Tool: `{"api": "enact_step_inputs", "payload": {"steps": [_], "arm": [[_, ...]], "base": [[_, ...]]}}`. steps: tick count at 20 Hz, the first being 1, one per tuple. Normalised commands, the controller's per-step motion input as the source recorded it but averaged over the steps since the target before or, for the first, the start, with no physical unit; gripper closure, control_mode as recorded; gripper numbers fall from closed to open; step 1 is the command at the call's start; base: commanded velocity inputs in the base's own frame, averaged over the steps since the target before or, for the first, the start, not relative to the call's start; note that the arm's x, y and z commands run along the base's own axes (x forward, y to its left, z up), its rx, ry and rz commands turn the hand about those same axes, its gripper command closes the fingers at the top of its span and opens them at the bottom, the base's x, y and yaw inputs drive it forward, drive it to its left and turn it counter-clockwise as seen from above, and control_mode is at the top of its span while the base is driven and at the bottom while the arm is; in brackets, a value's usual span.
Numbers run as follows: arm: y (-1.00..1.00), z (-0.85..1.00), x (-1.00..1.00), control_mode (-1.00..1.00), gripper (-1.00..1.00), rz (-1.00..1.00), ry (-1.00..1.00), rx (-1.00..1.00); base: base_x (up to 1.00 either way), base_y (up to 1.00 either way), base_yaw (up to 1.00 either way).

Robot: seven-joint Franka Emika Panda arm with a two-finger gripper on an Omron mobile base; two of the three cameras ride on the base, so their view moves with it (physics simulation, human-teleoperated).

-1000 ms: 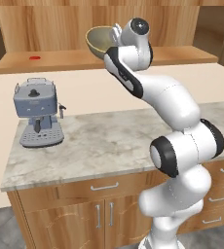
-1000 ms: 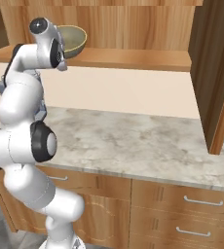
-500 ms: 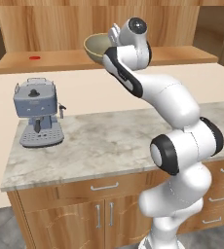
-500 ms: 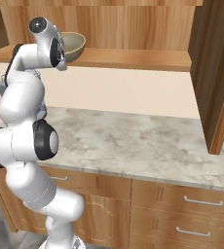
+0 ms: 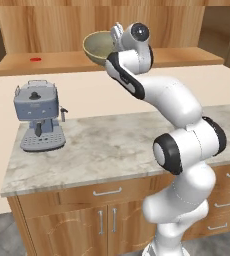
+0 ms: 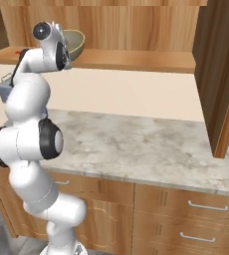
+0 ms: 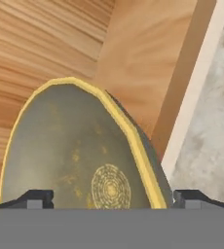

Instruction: Pick the mug and place it in the sink. Pick the bowl and place it in the open cabinet and then close the cabinet.

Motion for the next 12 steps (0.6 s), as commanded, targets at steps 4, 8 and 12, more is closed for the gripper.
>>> {"api": "enact_step_inputs", "payload": {"steps": [4, 8, 12], "arm": [[0.17, 0.16, 0.51, -1.0, -1.0, -0.1, -0.24, 0.08], [0.12, 0.07, 0.15, -1.0, -1.0, -0.12, -0.19, 0.06], [-0.04, 0.0, 0.0, -1.0, -1.0, -0.17, -0.01, 0.01]], "base": [[0.0, 0.0, 0.0], [0.0, 0.0, 0.0], [0.0, 0.0, 0.0]]}}
